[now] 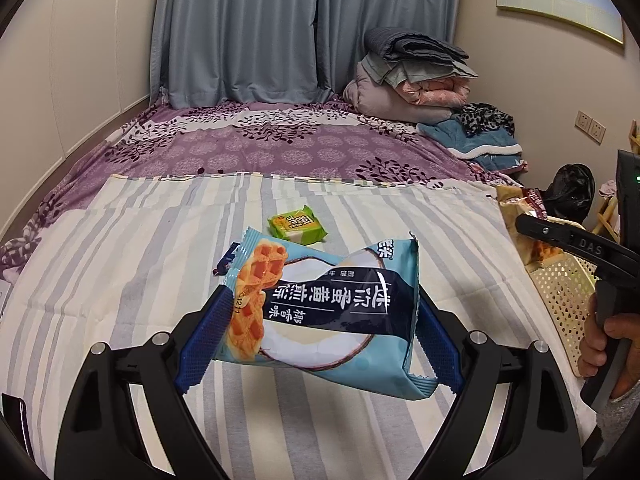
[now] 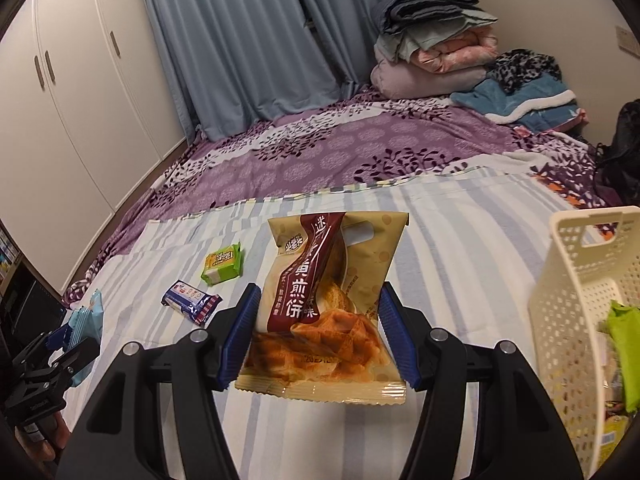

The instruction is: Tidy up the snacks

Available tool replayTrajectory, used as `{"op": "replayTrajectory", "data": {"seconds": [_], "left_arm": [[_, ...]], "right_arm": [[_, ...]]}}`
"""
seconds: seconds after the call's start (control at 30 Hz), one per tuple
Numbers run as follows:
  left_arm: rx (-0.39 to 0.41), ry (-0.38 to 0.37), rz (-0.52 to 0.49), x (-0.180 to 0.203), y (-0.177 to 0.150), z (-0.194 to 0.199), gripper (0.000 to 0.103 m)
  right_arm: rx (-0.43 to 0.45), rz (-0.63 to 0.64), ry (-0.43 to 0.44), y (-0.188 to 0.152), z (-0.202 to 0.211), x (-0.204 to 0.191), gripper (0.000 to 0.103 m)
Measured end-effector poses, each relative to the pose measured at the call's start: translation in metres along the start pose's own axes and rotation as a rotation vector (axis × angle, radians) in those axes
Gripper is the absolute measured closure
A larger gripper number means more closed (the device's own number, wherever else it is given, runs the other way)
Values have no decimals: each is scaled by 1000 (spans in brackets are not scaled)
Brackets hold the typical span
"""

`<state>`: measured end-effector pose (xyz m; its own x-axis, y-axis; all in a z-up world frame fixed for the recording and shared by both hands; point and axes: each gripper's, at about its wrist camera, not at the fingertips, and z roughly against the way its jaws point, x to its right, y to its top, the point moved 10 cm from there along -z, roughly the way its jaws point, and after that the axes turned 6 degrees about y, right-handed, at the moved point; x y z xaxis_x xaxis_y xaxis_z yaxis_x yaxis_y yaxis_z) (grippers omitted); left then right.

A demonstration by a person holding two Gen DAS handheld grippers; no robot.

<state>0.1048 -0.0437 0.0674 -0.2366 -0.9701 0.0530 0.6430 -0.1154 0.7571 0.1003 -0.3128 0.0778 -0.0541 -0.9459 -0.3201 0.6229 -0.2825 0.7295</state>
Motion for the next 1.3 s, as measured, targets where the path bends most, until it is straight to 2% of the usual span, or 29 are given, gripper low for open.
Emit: {"op": "replayTrajectory", "data": {"seconds": [0.27,0.53,1.0,1.3], "left_arm": [[22,-24,-40,24,8,10,14],[50,-65,-91,58,17,21,14],[85,-149,-216,134,29,40,14],[114,-215,-295,190,33,52,14]], "right_arm": [[79,-43,-42,8,55,37,43],[155,-77,-124,8,114,84,43],[209,-196,-286,-29,185,176,43],[216,-238,-335,-50,208,212,43]]}}
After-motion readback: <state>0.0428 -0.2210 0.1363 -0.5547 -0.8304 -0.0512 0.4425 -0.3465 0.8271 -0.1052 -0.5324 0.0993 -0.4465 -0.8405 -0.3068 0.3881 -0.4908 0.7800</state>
